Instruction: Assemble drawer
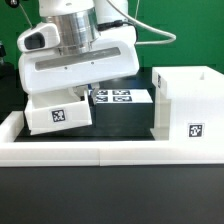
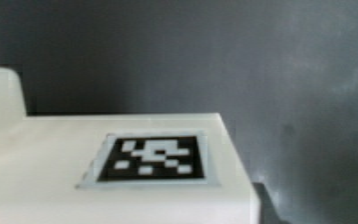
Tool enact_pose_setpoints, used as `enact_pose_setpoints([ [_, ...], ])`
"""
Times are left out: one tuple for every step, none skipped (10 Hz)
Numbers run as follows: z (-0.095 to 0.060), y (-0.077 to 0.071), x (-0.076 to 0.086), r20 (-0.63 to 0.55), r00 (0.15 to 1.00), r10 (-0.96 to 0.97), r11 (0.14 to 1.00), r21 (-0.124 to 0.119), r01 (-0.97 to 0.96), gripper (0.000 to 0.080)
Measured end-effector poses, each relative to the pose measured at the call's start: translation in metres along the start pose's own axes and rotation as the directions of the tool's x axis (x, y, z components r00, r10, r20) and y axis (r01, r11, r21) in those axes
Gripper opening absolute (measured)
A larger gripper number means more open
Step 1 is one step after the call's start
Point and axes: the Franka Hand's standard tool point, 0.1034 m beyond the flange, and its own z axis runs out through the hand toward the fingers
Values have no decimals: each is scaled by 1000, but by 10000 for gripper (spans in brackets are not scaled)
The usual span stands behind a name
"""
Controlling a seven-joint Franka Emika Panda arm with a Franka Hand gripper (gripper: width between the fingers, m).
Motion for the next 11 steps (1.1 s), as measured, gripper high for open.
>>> enact_pose_setpoints([
  [0, 0, 0, 0, 1000, -12, 1000, 0, 12, 47],
  [0, 0, 0, 0, 1000, -12, 1000, 0, 12, 47],
  [0, 2, 0, 4, 994, -107, 994, -3, 107, 47],
  [0, 2, 2, 5, 978, -210, 978, -7, 210, 47],
  [0, -1, 2, 2, 971, -241, 971, -9, 241, 47],
  [0, 0, -1, -1, 955, -296, 955, -19, 296, 47],
  [1, 1, -2, 2, 934, -358, 934, -18, 357, 47],
  [2, 2, -2, 4, 919, -394, 919, -18, 394, 47],
  [2, 3, -3, 7, 878, -478, 878, -17, 478, 47],
  [3, 4, -3, 4, 832, -554, 832, -28, 554, 47],
  [7, 5, -7, 9, 755, -656, 754, -46, 656, 47],
])
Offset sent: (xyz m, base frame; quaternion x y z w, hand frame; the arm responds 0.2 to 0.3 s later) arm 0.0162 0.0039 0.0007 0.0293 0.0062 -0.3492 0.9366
